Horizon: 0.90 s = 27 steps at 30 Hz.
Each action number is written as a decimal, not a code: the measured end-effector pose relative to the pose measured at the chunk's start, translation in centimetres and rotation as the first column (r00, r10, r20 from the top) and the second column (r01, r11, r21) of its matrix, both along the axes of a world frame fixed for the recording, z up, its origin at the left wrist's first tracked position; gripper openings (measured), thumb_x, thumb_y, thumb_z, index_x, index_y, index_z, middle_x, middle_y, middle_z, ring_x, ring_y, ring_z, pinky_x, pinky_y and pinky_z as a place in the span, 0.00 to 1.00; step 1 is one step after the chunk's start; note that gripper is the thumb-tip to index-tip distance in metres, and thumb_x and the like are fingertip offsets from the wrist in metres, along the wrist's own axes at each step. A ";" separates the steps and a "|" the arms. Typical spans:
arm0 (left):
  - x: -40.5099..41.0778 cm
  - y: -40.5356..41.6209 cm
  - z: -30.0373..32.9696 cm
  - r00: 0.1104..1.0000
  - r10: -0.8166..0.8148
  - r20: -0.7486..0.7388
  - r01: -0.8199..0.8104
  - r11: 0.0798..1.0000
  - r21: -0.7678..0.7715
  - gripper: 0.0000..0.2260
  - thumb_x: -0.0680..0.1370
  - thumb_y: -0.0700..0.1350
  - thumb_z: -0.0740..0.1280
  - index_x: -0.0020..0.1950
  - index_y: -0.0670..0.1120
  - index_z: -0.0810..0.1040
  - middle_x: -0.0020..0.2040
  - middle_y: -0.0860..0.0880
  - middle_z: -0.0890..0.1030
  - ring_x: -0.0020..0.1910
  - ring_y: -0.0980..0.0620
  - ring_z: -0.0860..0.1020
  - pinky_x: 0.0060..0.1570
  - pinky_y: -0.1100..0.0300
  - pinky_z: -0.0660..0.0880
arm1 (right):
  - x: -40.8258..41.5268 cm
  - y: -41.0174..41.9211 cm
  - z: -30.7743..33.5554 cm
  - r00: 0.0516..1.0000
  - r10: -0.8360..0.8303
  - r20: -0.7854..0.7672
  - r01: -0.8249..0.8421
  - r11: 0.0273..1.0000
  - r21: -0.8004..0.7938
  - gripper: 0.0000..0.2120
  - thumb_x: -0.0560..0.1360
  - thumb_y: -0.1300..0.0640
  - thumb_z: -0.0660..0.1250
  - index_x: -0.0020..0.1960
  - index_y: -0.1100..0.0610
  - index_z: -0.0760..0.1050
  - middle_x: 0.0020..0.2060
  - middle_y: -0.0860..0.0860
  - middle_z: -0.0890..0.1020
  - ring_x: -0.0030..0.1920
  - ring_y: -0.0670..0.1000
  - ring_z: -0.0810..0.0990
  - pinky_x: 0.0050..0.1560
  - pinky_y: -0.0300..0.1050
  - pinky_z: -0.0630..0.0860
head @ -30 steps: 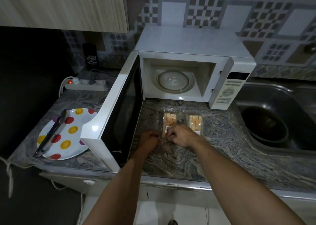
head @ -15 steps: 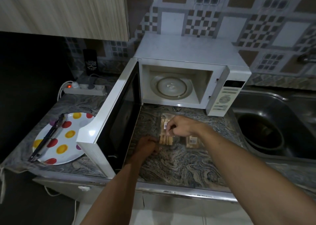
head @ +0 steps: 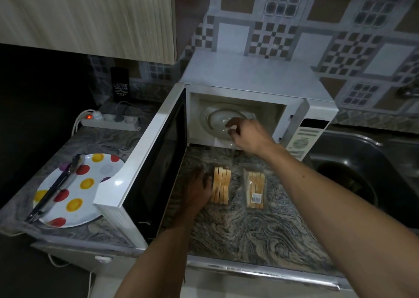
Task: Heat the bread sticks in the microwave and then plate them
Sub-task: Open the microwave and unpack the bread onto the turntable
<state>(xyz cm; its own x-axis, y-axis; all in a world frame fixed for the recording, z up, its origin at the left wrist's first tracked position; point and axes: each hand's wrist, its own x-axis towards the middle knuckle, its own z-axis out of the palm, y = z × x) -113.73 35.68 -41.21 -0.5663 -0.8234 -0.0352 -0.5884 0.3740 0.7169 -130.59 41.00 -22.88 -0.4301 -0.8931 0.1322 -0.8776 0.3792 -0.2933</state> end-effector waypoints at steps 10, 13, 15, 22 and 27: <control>-0.5 -0.9 -3.0 0.995 -0.072 0.069 0.086 0.970 -0.226 0.29 0.76 0.54 0.48 0.73 0.46 0.71 0.74 0.48 0.69 0.75 0.51 0.63 0.76 0.51 0.53 | 5.6 1.6 -7.0 0.974 -0.224 0.033 0.217 0.967 0.136 0.25 0.80 0.39 0.59 0.70 0.54 0.70 0.61 0.58 0.78 0.59 0.62 0.78 0.50 0.52 0.74; -0.5 -1.0 -3.4 0.999 -0.052 -0.003 0.050 0.975 -0.217 0.29 0.75 0.55 0.48 0.70 0.49 0.75 0.71 0.49 0.74 0.73 0.50 0.67 0.74 0.47 0.59 | 6.8 0.7 -8.3 0.960 -0.279 0.006 0.265 0.918 0.295 0.25 0.78 0.36 0.60 0.60 0.57 0.76 0.54 0.58 0.82 0.55 0.60 0.81 0.45 0.49 0.74; -0.5 -1.1 -3.5 0.998 -0.055 -0.033 0.048 0.978 -0.202 0.26 0.76 0.54 0.50 0.68 0.50 0.77 0.69 0.49 0.76 0.72 0.50 0.69 0.72 0.46 0.61 | 7.3 0.1 -8.5 0.956 -0.293 0.026 0.268 0.904 0.333 0.20 0.78 0.41 0.63 0.55 0.57 0.80 0.53 0.58 0.83 0.54 0.58 0.82 0.47 0.48 0.76; -0.4 -1.1 -3.3 0.999 -0.034 -0.027 0.029 0.982 -0.185 0.23 0.76 0.49 0.55 0.67 0.47 0.77 0.69 0.48 0.75 0.72 0.50 0.69 0.74 0.51 0.58 | 6.5 -0.8 -8.0 0.949 -0.293 0.118 0.245 0.919 0.311 0.10 0.77 0.51 0.68 0.51 0.56 0.82 0.48 0.54 0.84 0.50 0.57 0.82 0.48 0.47 0.78; -0.5 -1.2 -3.1 0.998 -0.015 -0.063 0.006 0.990 -0.142 0.22 0.77 0.47 0.56 0.69 0.44 0.75 0.70 0.45 0.74 0.71 0.47 0.69 0.74 0.50 0.61 | 4.7 -0.5 -5.2 0.936 -0.296 0.189 0.241 0.933 0.267 0.14 0.73 0.46 0.73 0.52 0.55 0.83 0.47 0.53 0.84 0.46 0.53 0.81 0.45 0.43 0.75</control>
<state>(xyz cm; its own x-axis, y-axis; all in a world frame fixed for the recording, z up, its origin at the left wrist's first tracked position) -114.24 34.47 -44.28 -0.5726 -0.8114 0.1173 -0.5389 0.4804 0.6920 -125.90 40.47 -28.08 -0.6518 -0.7329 -0.1952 -0.6554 0.6737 -0.3414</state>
